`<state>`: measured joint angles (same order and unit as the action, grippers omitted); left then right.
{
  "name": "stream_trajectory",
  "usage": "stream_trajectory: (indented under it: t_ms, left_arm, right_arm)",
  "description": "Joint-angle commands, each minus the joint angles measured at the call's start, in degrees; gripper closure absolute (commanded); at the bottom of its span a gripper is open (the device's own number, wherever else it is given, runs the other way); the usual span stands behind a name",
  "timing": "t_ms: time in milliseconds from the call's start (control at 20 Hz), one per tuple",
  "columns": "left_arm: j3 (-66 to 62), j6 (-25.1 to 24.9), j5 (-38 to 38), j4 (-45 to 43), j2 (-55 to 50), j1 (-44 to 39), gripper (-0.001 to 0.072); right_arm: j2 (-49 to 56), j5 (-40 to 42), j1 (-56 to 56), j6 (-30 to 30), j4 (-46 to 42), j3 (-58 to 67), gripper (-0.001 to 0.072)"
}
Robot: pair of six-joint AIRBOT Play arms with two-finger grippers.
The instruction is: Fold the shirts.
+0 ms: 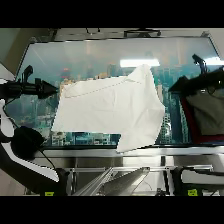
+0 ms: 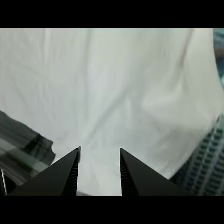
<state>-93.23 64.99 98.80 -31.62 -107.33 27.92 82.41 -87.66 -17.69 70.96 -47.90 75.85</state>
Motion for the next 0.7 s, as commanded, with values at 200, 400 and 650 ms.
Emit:
stream_trajectory:
  t_ms: [200,400,650]
  left_arm:
    - [23.5,-0.68,-11.08,-16.81,14.93,9.22,0.0424]
    - [28.3,-1.16,-12.48,-16.87,16.2,12.26,0.0424]
    - [33.68,-3.65,-15.52,-16.9,16.2,12.33,0.0424]
  right_arm:
    - [-32.37,22.16,-2.45,4.94,-1.99,-51.98,0.0081]
    - [-31.47,27.47,-2.36,1.55,1.64,-61.77,0.0254]
    - [-23.98,33.55,0.09,-8.09,13.42,-61.92,0.0254]
